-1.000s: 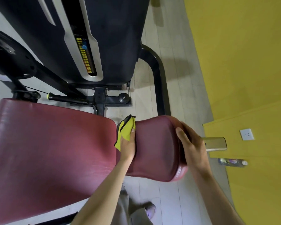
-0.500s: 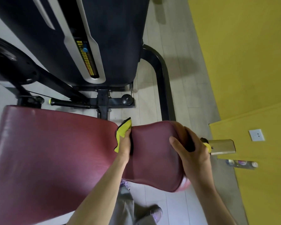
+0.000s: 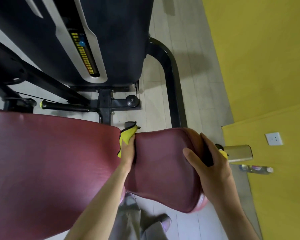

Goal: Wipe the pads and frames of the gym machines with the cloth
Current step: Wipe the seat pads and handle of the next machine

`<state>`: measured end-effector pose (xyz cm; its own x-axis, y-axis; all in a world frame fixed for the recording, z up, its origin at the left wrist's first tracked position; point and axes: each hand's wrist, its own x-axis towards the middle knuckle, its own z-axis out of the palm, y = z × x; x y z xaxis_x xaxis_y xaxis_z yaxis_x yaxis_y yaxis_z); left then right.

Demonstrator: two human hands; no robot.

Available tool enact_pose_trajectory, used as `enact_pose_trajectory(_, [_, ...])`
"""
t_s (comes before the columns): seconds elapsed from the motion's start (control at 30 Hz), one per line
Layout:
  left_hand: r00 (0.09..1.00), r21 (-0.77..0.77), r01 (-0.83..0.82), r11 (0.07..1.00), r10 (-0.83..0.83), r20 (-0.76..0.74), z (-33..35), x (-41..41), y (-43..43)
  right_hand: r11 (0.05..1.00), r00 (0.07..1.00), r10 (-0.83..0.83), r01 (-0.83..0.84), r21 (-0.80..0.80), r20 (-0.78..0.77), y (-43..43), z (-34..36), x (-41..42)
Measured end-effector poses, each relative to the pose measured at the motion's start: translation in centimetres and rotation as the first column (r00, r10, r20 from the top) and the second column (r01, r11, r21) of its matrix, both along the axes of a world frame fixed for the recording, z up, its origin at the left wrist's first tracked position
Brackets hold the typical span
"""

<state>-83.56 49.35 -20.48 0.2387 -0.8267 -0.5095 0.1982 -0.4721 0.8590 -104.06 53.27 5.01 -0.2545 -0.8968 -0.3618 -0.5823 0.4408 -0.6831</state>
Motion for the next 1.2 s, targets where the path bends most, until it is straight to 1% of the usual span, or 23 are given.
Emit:
enact_pose_trajectory(0.07, [0.997,-0.028,0.059,0.998,-0.061,-0.049,-2.6,0.9,-0.7,1.000,1.000,-0.001,0.000,-0.014,-0.017,0.0,-0.5,-0.2])
enact_pose_trajectory(0.1, [0.995,-0.065,0.072,0.995,-0.076,-0.061,-3.9,1.2,-0.9,0.999,1.000,0.000,0.000,-0.033,-0.026,0.1,-0.7,-0.3])
enact_pose_trajectory(0.13, [0.996,-0.078,0.050,0.996,-0.056,-0.071,-4.9,1.7,-1.2,0.999,0.999,0.001,-0.003,-0.050,-0.035,0.1,-0.9,-0.4])
enact_pose_trajectory(0.2, [0.996,-0.032,0.035,0.999,-0.037,-0.078,-5.8,2.1,-1.0,0.998,0.999,0.005,-0.007,-0.061,-0.041,0.1,-1.2,-0.6])
enact_pose_trajectory(0.23, [0.992,0.000,0.016,1.000,-0.016,-0.121,-6.1,2.0,-0.6,0.998,0.999,0.010,-0.012,-0.057,-0.042,0.1,-1.2,-0.6])
enact_pose_trajectory(0.3, [0.977,0.122,-0.033,0.992,0.058,-0.205,-5.4,1.4,1.0,0.998,0.999,0.027,-0.030,-0.063,-0.044,0.1,-1.0,-0.3])
enact_pose_trajectory(0.33, [0.976,0.171,-0.058,0.984,0.092,-0.200,-4.0,0.8,1.7,0.997,0.998,0.036,-0.039,-0.069,-0.045,0.0,-0.8,-0.1])
enact_pose_trajectory(0.37, [0.981,0.179,-0.066,0.982,0.097,-0.169,-2.4,0.0,2.6,0.996,0.998,0.042,-0.045,-0.075,-0.045,-0.1,-0.6,0.0])
enact_pose_trajectory(0.43, [0.995,0.249,-0.066,0.966,0.084,-0.061,2.0,-1.7,5.0,0.995,0.998,0.052,-0.055,-0.084,-0.042,0.0,0.0,0.3])
enact_pose_trajectory(0.47, [0.994,0.269,-0.082,0.960,0.099,-0.053,4.1,-2.6,6.2,0.995,0.998,0.054,-0.057,-0.082,-0.044,0.0,0.2,0.4])
enact_pose_trajectory(0.53, [0.991,0.213,-0.063,0.975,0.086,-0.100,8.7,-4.9,9.0,0.996,0.997,0.057,-0.060,-0.069,-0.049,0.0,0.7,0.5])
enact_pose_trajectory(0.57, [0.993,0.170,-0.042,0.985,0.060,-0.102,10.7,-6.1,10.5,0.996,0.997,0.060,-0.063,-0.068,-0.049,0.1,0.8,0.6])
enact_pose_trajectory(0.6, [0.994,0.163,-0.018,0.986,0.036,-0.106,12.5,-6.9,11.9,0.995,0.997,0.061,-0.065,-0.070,-0.046,0.1,0.8,0.6])
enact_pose_trajectory(0.67, [0.988,0.095,0.007,0.995,0.008,-0.155,14.2,-7.7,14.1,0.995,0.997,0.066,-0.069,-0.071,-0.041,0.3,0.8,0.5])
enact_pose_trajectory(0.7, [0.990,0.096,0.034,0.995,-0.021,-0.138,14.0,-7.8,14.7,0.995,0.997,0.068,-0.071,-0.074,-0.039,0.3,0.8,0.5])
enact_pose_trajectory(0.77, [0.999,0.039,0.045,0.998,-0.044,-0.014,12.5,-6.7,14.6,0.994,0.996,0.077,-0.079,-0.072,-0.041,0.4,0.7,0.4])
enact_pose_trajectory(0.8, [0.997,0.034,0.057,0.998,-0.058,0.041,10.7,-6.0,14.2,0.994,0.996,0.081,-0.083,-0.068,-0.044,0.4,0.6,0.3])
enact_pose_trajectory(0.83, [0.997,0.057,0.063,0.996,-0.066,0.050,8.8,-5.5,13.8,0.994,0.995,0.082,-0.085,-0.064,-0.049,0.3,0.5,0.2])
enact_pose_trajectory(0.9, [0.997,0.129,0.047,0.990,-0.055,0.058,4.8,-4.3,13.1,0.994,0.995,0.080,-0.084,-0.066,-0.056,0.3,0.2,0.0])
enact_pose_trajectory(1.07, [0.995,0.261,-0.101,0.960,0.102,0.010,-4.3,-1.8,12.4,0.994,0.997,0.061,-0.064,-0.092,-0.040,0.2,-0.7,-0.5])
enact_pose_trajectory(1.1, [0.988,0.288,-0.146,0.946,0.154,-0.005,-5.5,-1.7,12.3,0.994,0.998,0.060,-0.063,-0.095,-0.033,0.1,-0.8,-0.5])
enact_pose_trajectory(1.2, [0.973,0.362,-0.209,0.908,0.230,-0.013,-6.3,-1.6,11.8,0.994,0.998,0.065,-0.067,-0.087,-0.018,0.1,-1.1,-0.8])
